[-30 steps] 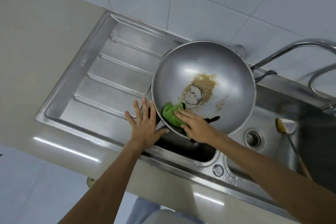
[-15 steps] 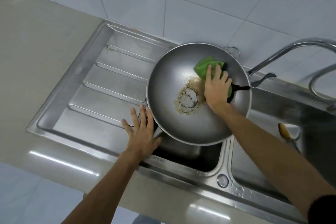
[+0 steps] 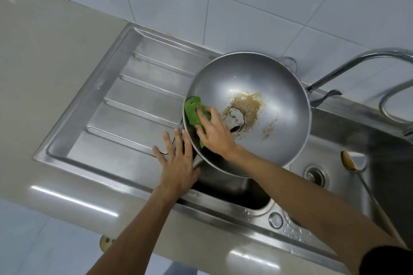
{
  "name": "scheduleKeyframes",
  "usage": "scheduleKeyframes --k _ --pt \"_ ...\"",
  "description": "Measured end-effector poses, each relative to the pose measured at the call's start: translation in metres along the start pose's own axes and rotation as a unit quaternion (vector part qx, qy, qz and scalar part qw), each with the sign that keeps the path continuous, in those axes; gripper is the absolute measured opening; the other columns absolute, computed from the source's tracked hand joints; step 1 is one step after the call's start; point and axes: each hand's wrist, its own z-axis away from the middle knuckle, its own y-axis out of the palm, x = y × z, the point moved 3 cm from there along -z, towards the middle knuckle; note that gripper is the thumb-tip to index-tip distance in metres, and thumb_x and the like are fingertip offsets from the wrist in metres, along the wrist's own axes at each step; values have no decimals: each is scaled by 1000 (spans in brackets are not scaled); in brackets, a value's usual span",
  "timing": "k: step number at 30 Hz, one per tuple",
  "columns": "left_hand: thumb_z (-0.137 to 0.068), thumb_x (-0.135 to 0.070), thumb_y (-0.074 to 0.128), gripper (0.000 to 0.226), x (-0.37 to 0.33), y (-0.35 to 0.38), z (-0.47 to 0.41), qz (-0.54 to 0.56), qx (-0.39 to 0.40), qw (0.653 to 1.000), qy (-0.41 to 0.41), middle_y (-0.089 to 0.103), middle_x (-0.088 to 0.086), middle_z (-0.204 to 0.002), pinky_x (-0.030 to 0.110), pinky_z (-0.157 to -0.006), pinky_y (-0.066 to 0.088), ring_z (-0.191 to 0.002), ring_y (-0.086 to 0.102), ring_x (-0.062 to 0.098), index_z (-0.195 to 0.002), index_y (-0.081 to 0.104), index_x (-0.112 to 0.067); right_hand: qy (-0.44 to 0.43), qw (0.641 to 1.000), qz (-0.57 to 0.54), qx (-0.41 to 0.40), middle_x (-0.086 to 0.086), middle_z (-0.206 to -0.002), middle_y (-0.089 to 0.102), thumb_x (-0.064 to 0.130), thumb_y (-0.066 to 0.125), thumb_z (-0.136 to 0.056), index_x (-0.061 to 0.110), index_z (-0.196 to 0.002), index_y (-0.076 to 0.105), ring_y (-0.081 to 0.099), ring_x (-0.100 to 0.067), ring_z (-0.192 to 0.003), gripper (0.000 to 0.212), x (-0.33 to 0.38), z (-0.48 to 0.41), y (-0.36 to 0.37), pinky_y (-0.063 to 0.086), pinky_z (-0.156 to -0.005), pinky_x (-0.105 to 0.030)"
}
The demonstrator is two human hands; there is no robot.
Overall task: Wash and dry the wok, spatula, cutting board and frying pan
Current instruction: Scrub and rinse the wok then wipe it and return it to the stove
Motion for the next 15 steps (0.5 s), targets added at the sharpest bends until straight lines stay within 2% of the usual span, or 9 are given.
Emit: scheduleKeyframes --k 2,4,6,8,9,11,13,15 --pt "-90 -56 53 119 2 3 0 -4 -8 1000 -1 -29 19 -161 77 -111 4 -146 -24 51 -140 -43 -9 -1 996 86 -4 -26 -142 42 25 54 -98 8 -155 34 53 -35 -107 63 -15 -22 -4 54 -87 -46" --pt "-89 -56 54 120 4 6 -1 -10 -15 1000 2 -27 19 -162 77 -111 5 -146 -23 51 -138 -45 -8 46 985 168 -16 -24 -146 39 13 60 -90 15 -155 32 53 -35 -101 71 -43 -46 -21 54 -80 -47" --pt "-89 -55 54 121 6 9 -2 -4 -23 1000 6 -27 18 -162 76 -111 3 -146 -24 50 -137 -48 -10 88 963 253 -15 -21 -151 33 6 59 -85 25 -157 26 51 -37 -105 81 -76 -62 -49 50 -84 -49" --pt "-90 -53 53 119 7 9 -2 7 -24 1000 8 -29 16 -162 75 -111 0 -146 -26 48 -136 -49 -12 83 938 336 7 -16 -155 26 12 51 -84 32 -157 21 47 -40 -113 82 -110 -62 -79 45 -90 -51" --pt "-90 -53 52 118 7 8 -1 15 -24 1000 10 -29 16 -162 75 -112 -1 -146 -27 47 -136 -49 -12 74 927 368 22 -15 -156 23 19 55 -84 33 -157 20 45 -40 -116 82 -126 -56 -94 44 -92 -51" --pt "-91 -53 52 117 6 7 -1 29 -23 999 10 -31 15 -161 74 -112 -3 -146 -28 46 -135 -49 -12 76 902 424 36 -12 -155 23 26 73 -78 34 -155 26 41 -38 -120 91 -149 -37 -123 43 -94 -51" --pt "-92 -53 52 117 6 6 -1 40 -19 999 7 -39 13 -157 75 -113 -2 -145 -30 46 -134 -49 -13 112 885 451 34 -11 -154 27 25 82 -73 32 -151 36 39 -37 -120 91 -157 -15 -142 43 -92 -51" --pt "-92 -53 51 117 6 6 -2 41 -16 999 4 -48 11 -149 75 -113 -2 -144 -31 46 -134 -51 -13 182 873 450 40 -12 -153 27 26 81 -74 31 -150 39 39 -39 -120 86 -152 8 -150 43 -91 -52"
